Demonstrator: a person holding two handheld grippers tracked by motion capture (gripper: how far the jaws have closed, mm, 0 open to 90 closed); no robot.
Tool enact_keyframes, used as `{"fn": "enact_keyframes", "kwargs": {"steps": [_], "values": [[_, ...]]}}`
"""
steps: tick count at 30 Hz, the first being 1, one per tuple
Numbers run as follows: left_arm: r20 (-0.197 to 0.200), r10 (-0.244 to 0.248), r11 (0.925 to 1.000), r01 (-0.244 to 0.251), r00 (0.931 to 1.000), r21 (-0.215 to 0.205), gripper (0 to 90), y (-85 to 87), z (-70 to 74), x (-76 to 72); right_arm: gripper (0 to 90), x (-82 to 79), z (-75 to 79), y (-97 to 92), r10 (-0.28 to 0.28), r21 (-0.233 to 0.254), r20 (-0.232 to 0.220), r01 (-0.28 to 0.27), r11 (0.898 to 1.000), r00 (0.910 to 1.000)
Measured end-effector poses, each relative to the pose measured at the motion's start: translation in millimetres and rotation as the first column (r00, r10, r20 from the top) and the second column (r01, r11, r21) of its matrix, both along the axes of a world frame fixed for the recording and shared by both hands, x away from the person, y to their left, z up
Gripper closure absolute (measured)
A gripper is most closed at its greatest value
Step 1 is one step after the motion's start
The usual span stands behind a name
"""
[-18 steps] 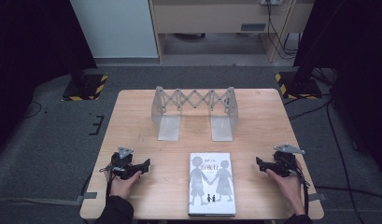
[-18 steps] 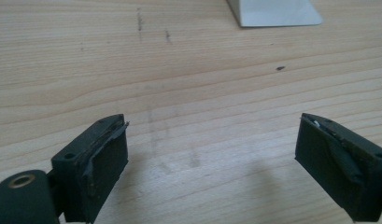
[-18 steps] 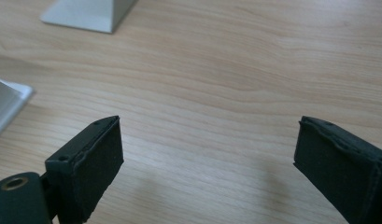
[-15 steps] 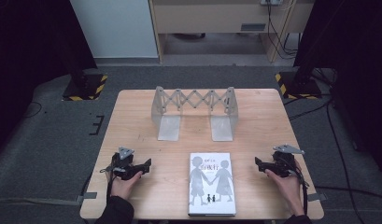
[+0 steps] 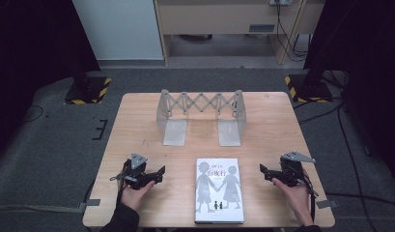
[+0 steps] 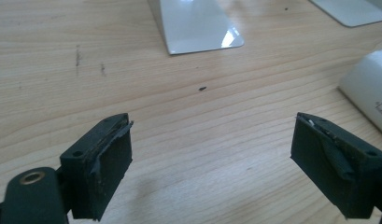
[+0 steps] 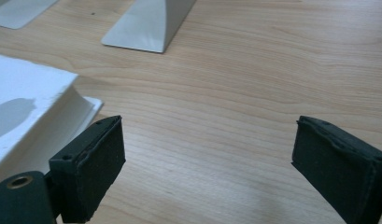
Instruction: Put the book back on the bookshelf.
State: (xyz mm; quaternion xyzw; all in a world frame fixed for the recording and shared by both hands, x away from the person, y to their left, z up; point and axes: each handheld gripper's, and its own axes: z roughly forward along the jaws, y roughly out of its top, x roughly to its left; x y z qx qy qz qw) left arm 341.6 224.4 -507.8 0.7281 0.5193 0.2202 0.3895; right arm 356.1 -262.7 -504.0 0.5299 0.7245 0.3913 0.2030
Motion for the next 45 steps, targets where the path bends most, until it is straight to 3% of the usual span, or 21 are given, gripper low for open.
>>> {"fn": "enact_keyframes", "kwargs": {"steps": [12,18,39,45], "values": [[0.013,-0.050,0.9982,0.051,0.9987,-0.033,12.7,-11.3,4.0,-7.3,13.1,-9.0,7.3,18.6,0.054,0.024,0.024,-0.054,0.998,0.9983],[0.012,-0.101,0.9924,0.101,0.9948,-0.069,15.1,-20.5,4.4,-10.5,13.9,-12.2,8.1,30.6,0.085,0.033,0.027,-0.085,0.996,0.9960],[0.010,-0.220,0.9738,0.220,0.9754,-0.056,17.8,-54.5,2.2,-17.8,17.8,-21.9,2.7,63.2,0.199,0.109,0.008,-0.198,0.974,0.9801],[0.002,-0.251,0.9652,0.250,0.9680,-0.076,18.2,-67.3,0.1,-20.5,20.1,-26.6,-2.2,72.3,0.247,0.116,-0.011,-0.244,0.963,0.9690]]}}
